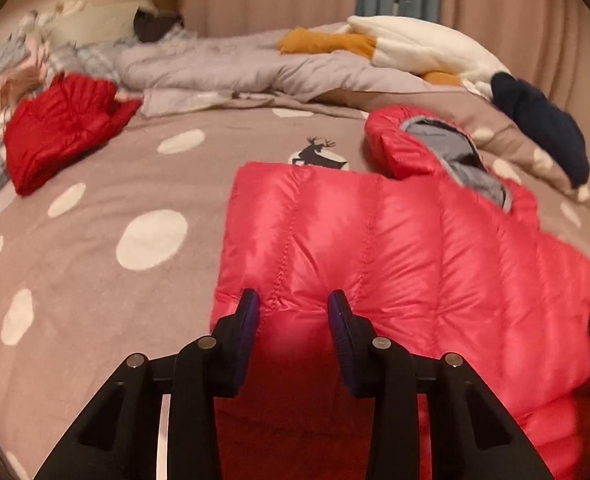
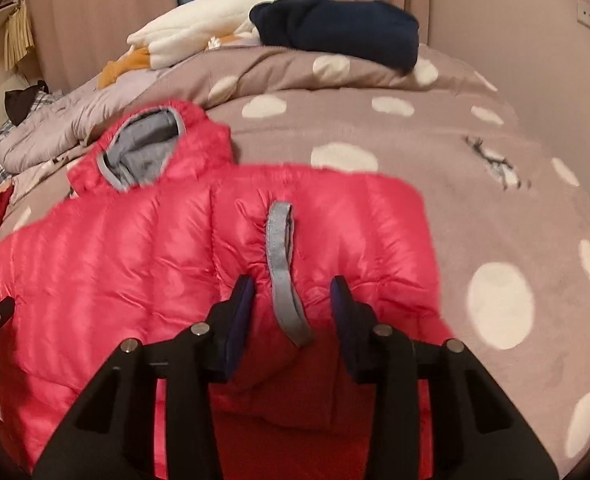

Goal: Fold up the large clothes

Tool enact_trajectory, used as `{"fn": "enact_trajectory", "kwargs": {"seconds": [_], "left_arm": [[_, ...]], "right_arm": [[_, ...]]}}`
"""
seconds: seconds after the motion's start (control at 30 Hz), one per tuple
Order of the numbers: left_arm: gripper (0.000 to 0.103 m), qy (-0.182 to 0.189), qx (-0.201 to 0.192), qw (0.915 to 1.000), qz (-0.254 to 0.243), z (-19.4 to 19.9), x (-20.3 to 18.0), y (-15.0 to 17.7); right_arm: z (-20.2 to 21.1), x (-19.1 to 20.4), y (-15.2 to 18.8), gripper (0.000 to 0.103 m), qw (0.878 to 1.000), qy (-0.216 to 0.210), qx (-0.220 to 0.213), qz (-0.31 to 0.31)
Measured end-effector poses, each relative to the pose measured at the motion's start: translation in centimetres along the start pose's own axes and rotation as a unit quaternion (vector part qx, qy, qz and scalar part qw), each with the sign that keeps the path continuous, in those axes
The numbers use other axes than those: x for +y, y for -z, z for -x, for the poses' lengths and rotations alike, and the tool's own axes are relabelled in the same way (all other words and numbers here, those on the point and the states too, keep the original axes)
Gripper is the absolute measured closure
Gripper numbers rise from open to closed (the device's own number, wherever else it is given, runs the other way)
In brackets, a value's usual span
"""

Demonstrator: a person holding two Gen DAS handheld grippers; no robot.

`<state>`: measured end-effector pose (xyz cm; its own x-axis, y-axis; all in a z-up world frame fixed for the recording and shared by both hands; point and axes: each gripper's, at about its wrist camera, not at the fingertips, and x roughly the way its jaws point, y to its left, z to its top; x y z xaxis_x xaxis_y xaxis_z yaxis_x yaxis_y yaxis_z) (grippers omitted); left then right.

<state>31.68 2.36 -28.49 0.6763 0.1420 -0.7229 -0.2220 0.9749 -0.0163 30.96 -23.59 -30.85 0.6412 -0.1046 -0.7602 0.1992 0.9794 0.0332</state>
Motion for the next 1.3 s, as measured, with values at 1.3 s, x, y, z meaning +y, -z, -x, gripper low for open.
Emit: {"fn": "enact_trajectory", "kwargs": {"seconds": [1.3], "left_arm": [[0.065,-0.004,-0.012,0.9995,-0.028,-1.5,-0.7,0.9]], "right_arm": [[-1.1,1.1,1.2,0.058,0.999,0.034,-0.019,0.027]]}}
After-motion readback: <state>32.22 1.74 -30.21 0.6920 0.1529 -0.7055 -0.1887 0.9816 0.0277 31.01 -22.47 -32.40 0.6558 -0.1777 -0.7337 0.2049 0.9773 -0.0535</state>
